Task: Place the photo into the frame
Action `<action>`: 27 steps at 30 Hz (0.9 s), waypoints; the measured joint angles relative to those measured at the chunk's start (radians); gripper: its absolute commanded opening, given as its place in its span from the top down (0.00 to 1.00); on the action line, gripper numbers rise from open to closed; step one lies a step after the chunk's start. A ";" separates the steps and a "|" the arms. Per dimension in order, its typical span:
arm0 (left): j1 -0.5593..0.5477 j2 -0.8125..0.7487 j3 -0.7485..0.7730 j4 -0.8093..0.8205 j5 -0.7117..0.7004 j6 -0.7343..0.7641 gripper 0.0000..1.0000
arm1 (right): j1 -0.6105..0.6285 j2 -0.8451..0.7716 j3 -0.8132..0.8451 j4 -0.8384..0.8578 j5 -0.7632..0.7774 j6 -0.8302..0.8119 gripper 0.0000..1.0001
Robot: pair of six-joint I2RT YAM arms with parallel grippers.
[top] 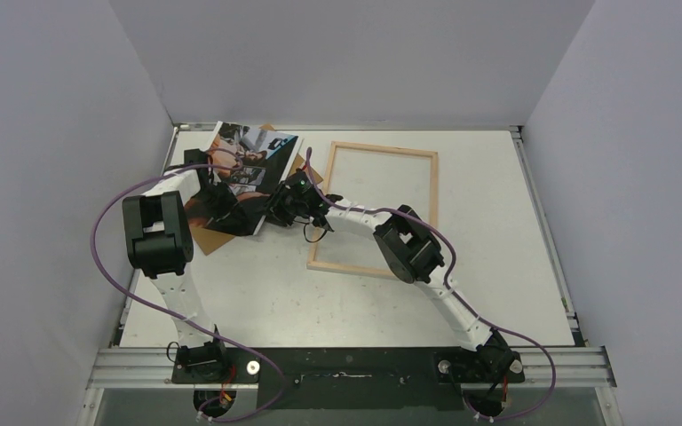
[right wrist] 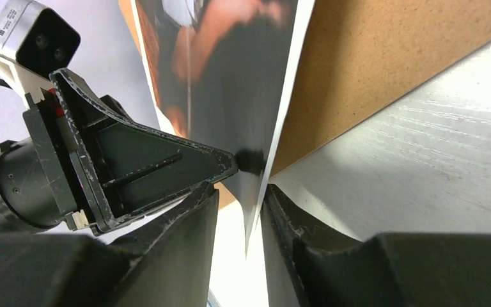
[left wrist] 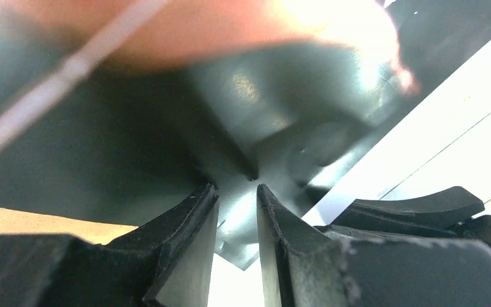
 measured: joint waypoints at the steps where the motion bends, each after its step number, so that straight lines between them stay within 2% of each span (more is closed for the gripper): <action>1: 0.000 0.000 -0.003 0.005 0.001 -0.002 0.72 | 0.000 0.000 -0.001 0.002 -0.001 0.002 0.71; 6: 0.000 -0.025 -0.034 0.034 0.003 -0.002 0.72 | 0.000 0.002 -0.004 0.013 -0.005 0.009 0.77; 9: 0.000 -0.025 -0.034 0.034 0.003 -0.002 0.72 | 0.000 0.014 -0.004 0.028 -0.007 0.016 0.84; 13: 0.000 -0.028 -0.037 0.037 0.003 -0.002 0.72 | -0.001 0.034 -0.005 0.029 -0.008 0.024 0.99; 21: 0.000 -0.101 -0.037 0.031 -0.011 0.005 0.67 | -0.007 0.037 -0.029 0.048 -0.002 0.013 1.00; 27: 0.000 -0.220 -0.010 0.028 -0.031 0.010 0.57 | -0.017 -0.008 -0.088 0.074 0.000 0.036 1.00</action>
